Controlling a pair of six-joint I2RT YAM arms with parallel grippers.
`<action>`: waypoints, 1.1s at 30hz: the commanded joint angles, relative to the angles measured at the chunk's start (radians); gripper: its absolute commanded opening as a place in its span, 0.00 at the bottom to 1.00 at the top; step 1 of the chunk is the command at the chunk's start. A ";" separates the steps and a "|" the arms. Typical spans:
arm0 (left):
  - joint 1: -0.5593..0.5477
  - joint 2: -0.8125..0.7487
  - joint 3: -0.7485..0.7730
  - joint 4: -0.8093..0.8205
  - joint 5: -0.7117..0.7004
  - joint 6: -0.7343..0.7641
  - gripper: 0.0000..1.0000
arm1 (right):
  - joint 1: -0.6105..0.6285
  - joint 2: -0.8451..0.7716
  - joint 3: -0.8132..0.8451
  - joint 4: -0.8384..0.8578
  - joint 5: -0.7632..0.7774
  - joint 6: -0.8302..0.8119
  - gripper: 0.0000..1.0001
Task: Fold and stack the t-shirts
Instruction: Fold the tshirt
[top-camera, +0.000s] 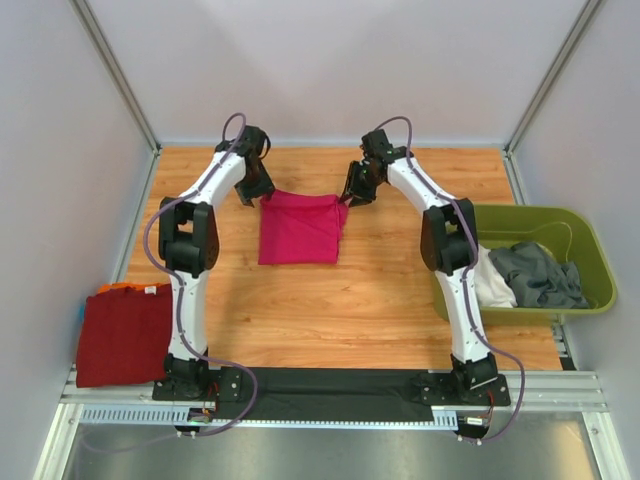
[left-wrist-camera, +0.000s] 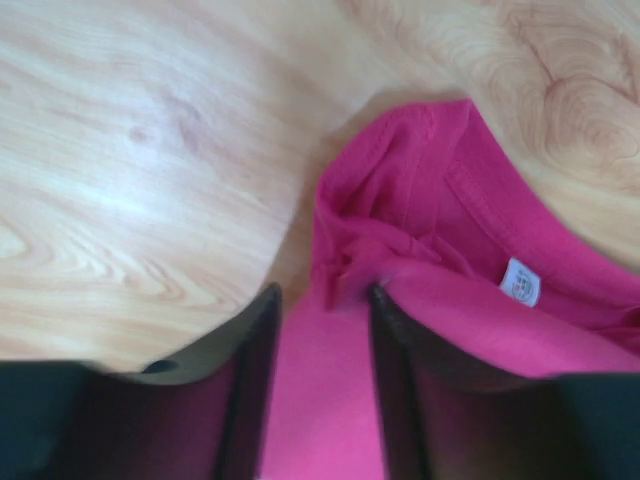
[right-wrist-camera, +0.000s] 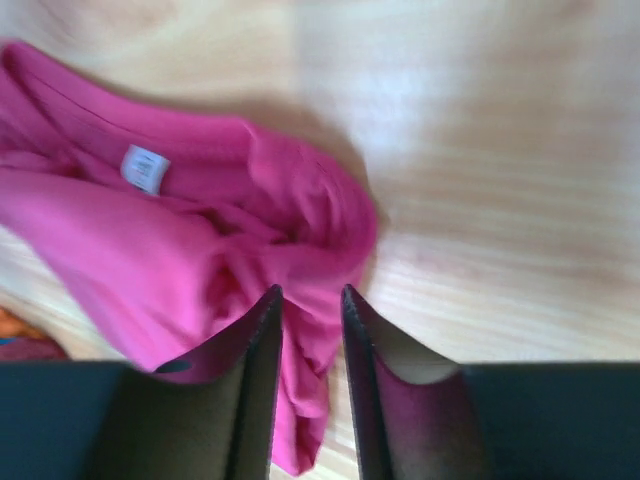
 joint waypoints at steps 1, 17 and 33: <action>0.021 -0.011 0.086 0.092 0.041 0.066 0.63 | -0.022 -0.034 0.047 0.178 -0.100 -0.012 0.40; 0.026 -0.428 -0.418 0.508 0.391 0.155 0.11 | 0.071 -0.257 -0.197 0.339 -0.180 -0.022 0.04; 0.027 -0.061 -0.222 0.578 0.325 0.152 0.00 | 0.070 0.012 0.043 0.279 0.016 -0.081 0.03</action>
